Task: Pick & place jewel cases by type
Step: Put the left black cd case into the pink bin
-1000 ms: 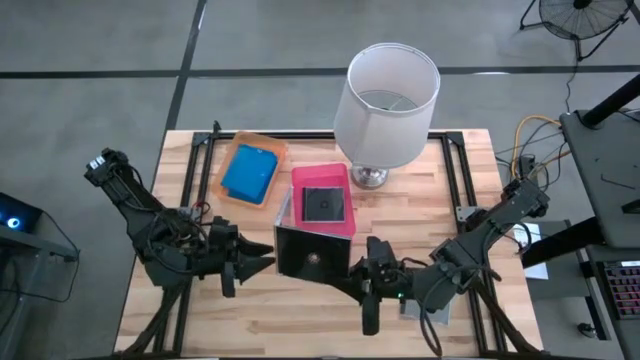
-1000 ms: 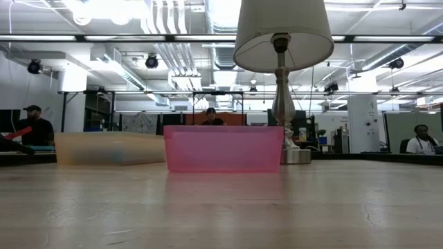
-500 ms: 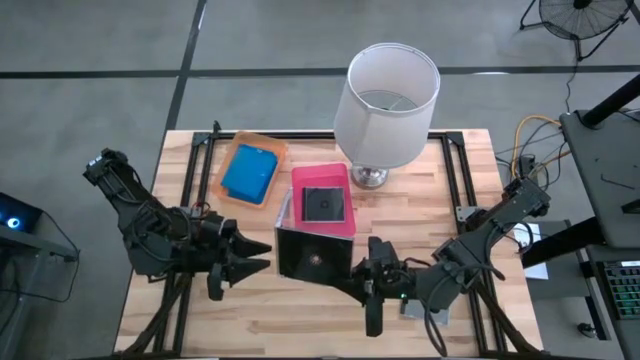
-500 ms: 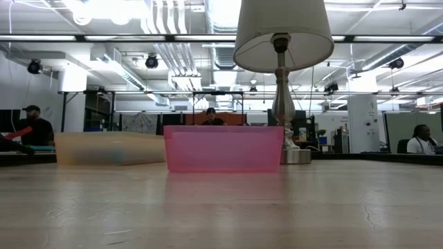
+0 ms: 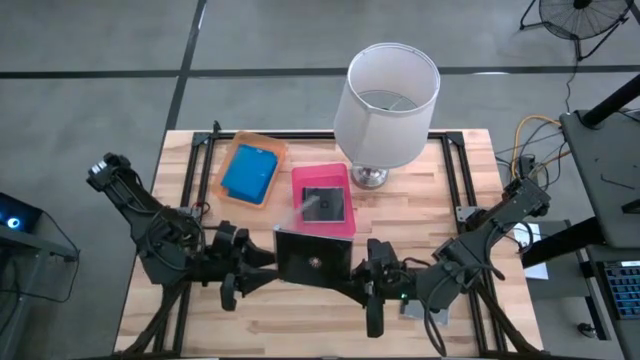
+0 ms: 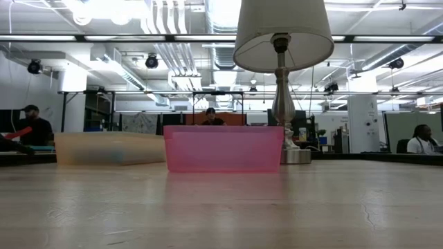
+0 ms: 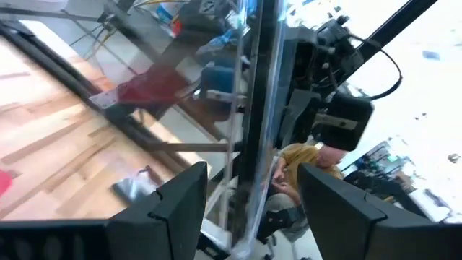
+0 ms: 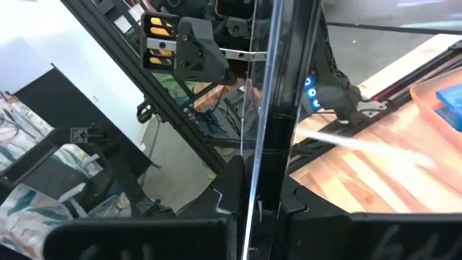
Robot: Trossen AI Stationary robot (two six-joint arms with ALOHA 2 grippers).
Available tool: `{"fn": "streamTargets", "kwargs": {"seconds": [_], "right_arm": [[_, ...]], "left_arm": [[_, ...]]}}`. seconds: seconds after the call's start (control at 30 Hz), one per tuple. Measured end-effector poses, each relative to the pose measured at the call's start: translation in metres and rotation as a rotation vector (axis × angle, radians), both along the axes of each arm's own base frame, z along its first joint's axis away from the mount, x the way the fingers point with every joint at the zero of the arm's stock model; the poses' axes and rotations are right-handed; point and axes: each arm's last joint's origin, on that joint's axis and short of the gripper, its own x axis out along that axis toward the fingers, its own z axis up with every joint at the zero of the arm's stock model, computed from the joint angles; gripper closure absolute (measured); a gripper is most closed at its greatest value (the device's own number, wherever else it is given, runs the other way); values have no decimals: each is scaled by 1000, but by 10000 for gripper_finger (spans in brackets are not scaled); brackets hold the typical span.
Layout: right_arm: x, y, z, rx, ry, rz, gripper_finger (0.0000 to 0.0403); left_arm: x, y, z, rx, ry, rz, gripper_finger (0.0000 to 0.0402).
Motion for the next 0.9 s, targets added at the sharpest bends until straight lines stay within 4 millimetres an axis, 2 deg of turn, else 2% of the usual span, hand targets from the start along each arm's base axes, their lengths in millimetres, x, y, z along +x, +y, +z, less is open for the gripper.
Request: {"fn": "streamTargets", "kwargs": {"seconds": [0.33, 0.63, 0.9], "right_arm": [[0, 0, 0, 3, 0, 3, 390], [0, 0, -1, -3, 5, 4, 390], [0, 0, -1, -3, 5, 4, 390]], "left_arm": [[12, 2, 1, -1, -36, -37, 203], [12, 2, 3, 2, -56, -36, 207], [10, 4, 6, 33, -64, -44, 227]]}}
